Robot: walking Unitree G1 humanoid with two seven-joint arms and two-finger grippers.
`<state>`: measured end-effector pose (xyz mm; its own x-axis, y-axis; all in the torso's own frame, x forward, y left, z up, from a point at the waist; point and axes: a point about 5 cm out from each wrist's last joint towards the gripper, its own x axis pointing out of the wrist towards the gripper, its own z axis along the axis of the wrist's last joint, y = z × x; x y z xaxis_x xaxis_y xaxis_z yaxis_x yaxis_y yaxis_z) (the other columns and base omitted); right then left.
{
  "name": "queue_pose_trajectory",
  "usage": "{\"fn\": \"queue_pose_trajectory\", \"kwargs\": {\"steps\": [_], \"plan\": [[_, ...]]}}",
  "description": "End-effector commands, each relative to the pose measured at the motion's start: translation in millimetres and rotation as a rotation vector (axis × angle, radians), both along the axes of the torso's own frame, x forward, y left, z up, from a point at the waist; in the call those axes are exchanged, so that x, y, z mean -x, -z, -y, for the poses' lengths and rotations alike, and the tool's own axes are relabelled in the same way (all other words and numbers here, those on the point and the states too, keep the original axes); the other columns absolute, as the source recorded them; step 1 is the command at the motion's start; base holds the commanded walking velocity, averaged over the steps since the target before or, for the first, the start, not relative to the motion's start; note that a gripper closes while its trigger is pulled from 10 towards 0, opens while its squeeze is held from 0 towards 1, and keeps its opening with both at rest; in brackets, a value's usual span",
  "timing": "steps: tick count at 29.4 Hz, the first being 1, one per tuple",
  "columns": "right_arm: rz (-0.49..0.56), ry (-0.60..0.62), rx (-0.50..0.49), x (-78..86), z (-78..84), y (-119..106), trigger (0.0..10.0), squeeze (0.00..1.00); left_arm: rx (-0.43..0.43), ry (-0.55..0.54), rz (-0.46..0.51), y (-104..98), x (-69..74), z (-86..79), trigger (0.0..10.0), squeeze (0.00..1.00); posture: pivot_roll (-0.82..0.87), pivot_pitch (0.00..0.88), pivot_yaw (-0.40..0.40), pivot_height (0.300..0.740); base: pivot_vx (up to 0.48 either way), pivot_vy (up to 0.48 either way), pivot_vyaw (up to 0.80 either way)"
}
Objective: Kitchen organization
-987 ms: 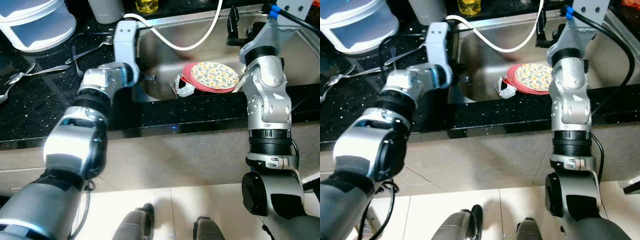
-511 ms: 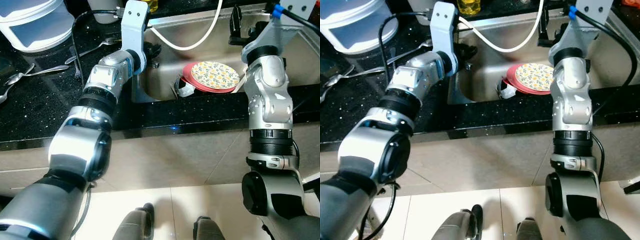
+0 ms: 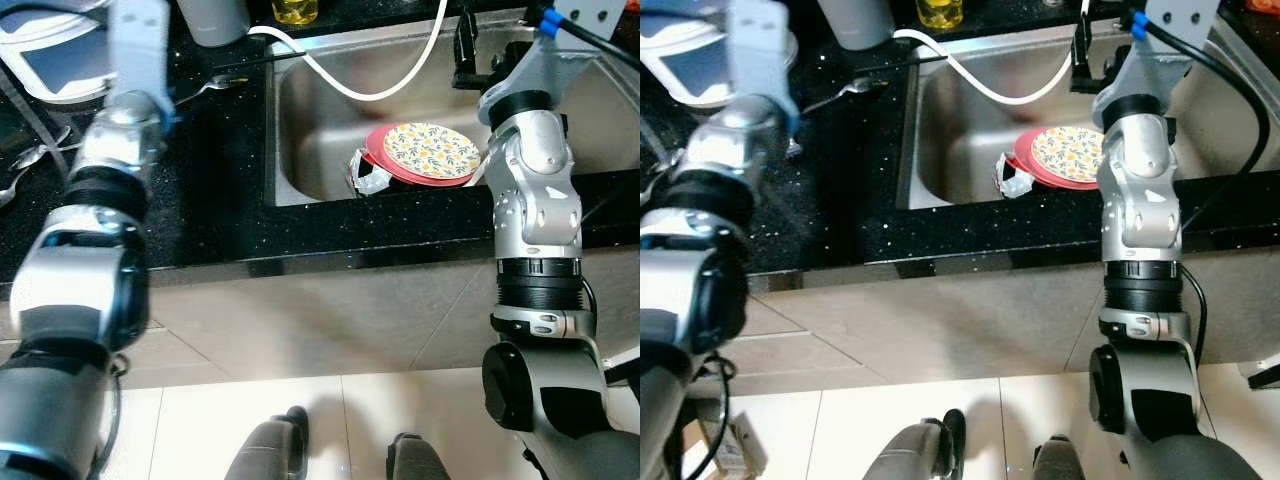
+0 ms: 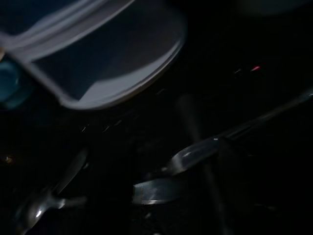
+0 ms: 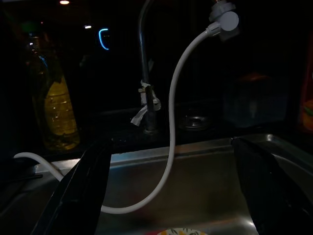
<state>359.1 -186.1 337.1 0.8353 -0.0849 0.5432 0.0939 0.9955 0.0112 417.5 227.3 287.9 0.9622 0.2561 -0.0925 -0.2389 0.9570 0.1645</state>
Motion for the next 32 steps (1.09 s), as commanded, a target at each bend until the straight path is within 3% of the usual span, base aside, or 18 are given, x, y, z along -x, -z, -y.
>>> {"fn": "queue_pose_trajectory", "kwargs": {"steps": [1,2,6,12,14,17,18,19,20,25,30,32], "plan": [[0.010,-0.021,0.004,-0.7,-6.7,-2,10.0,0.00,0.015,-0.044,-0.031,7,3.2,-13.7,10.0,1.00,0.09,0.136,0.153,0.740,0.000,0.000,0.00],[0.010,-0.022,0.005,-0.9,-6.9,-2,10.0,0.00,0.052,-0.049,-0.043,10,4.0,-16.5,10.0,0.00,0.09,0.138,0.151,0.740,0.000,0.000,0.00],[0.009,-0.023,0.005,-1.5,-7.0,-2,10.0,0.00,0.166,-0.042,-0.106,27,4.6,-14.9,10.0,0.00,0.09,0.144,0.149,0.740,0.000,0.000,0.00],[0.010,-0.023,0.006,-1.6,-6.9,-3,10.0,0.00,0.240,-0.016,-0.142,38,4.3,-8.6,10.0,0.00,0.08,0.147,0.147,0.740,0.000,0.000,0.00],[0.010,-0.023,0.007,-1.6,-6.7,-3,10.0,0.00,0.341,-0.025,-0.161,44,5.5,-8.8,10.0,0.00,0.08,0.147,0.147,0.740,0.000,0.000,0.00],[0.010,-0.023,0.007,-1.6,-6.6,-3,10.0,0.00,0.374,-0.032,-0.170,47,6.3,-9.6,10.0,0.00,0.08,0.147,0.147,0.740,0.000,0.000,0.00],[0.010,-0.023,0.007,-1.6,-6.7,-3,10.0,0.00,0.405,-0.037,-0.185,51,7.1,-10.0,4.4,0.00,0.08,0.147,0.147,0.740,0.000,0.000,0.00],[0.010,-0.022,0.007,-1.7,-6.7,-3,10.0,0.00,0.437,-0.033,-0.200,54,7.9,-9.4,1.0,0.00,0.08,0.148,0.148,0.740,0.000,0.000,0.00],[0.010,-0.022,0.007,-1.8,-6.8,-3,10.0,0.00,0.457,-0.030,-0.211,57,8.3,-8.8,0.0,0.00,0.08,0.148,0.148,0.740,0.000,0.000,0.00],[0.010,-0.022,0.006,-2.0,-7.0,-3,10.0,0.00,0.468,-0.026,-0.232,62,9.3,-8.3,0.0,0.00,0.08,0.148,0.148,0.740,0.000,0.000,0.00],[0.011,-0.021,0.005,-1.8,-6.5,-3,10.0,0.00,0.346,-0.054,-0.254,65,10.2,-10.6,0.0,0.00,0.08,0.147,0.149,0.740,0.000,0.000,0.00],[0.011,-0.021,0.005,-1.8,-6.4,-3,10.0,0.00,0.347,-0.052,-0.251,65,10.0,-9.9,0.0,0.00,0.08,0.147,0.149,0.740,0.000,0.000,0.00]]}}
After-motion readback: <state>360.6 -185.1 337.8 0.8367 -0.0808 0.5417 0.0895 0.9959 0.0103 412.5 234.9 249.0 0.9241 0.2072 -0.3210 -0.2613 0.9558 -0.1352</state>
